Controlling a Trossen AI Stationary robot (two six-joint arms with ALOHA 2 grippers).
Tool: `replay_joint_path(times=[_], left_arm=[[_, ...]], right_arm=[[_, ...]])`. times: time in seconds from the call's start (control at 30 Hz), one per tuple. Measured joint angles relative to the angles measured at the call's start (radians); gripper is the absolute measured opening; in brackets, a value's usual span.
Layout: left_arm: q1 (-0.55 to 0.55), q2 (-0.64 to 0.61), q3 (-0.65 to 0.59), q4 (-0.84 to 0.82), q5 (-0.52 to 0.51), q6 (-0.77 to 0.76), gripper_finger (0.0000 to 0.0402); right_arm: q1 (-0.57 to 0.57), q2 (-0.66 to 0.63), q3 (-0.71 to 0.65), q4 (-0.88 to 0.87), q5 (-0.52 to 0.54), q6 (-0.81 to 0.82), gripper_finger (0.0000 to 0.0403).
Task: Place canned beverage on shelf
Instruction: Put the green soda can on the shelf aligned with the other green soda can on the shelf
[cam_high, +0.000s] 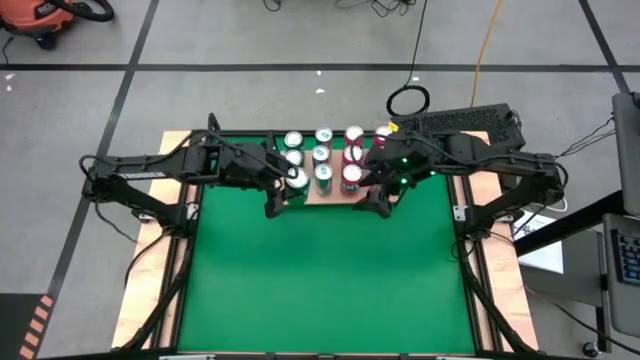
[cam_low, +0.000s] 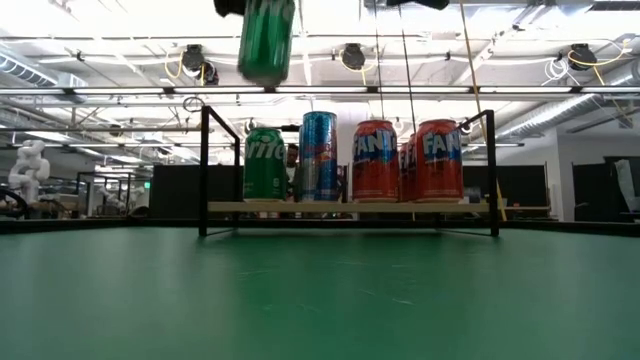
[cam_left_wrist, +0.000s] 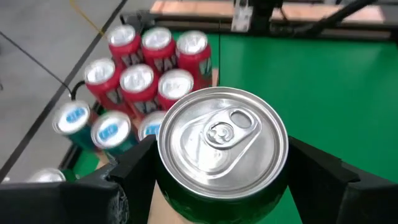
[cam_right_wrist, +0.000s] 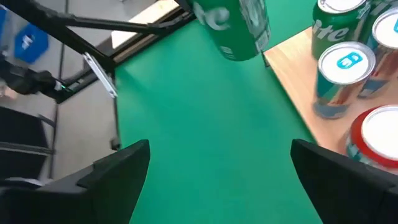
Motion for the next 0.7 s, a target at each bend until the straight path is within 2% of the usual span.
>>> replay_joint_path(times=[0.13, 0.33, 0.47, 0.7], left_arm=[[0.005, -0.044, -0.14, 0.106, -0.003, -0.001, 0.0277], [0.039, -0.097, -0.325, 0.253, -0.005, 0.01, 0.0283], [0.075, -0.1, -0.403, 0.345, 0.01, 0.032, 0.0289], [0.14, -0.1, -0.544, 0.532, 0.055, 0.024, 0.0292]], right_arm=[[0.038, -0.022, 0.0, 0.0, 0.007, 0.075, 0.038], [0.113, -0.037, 0.0, 0.0, 0.133, 0.118, 0.038], [0.138, -0.039, 0.0, -0.001, 0.175, 0.125, 0.038], [0.143, -0.04, 0.0, 0.0, 0.183, 0.13, 0.038]])
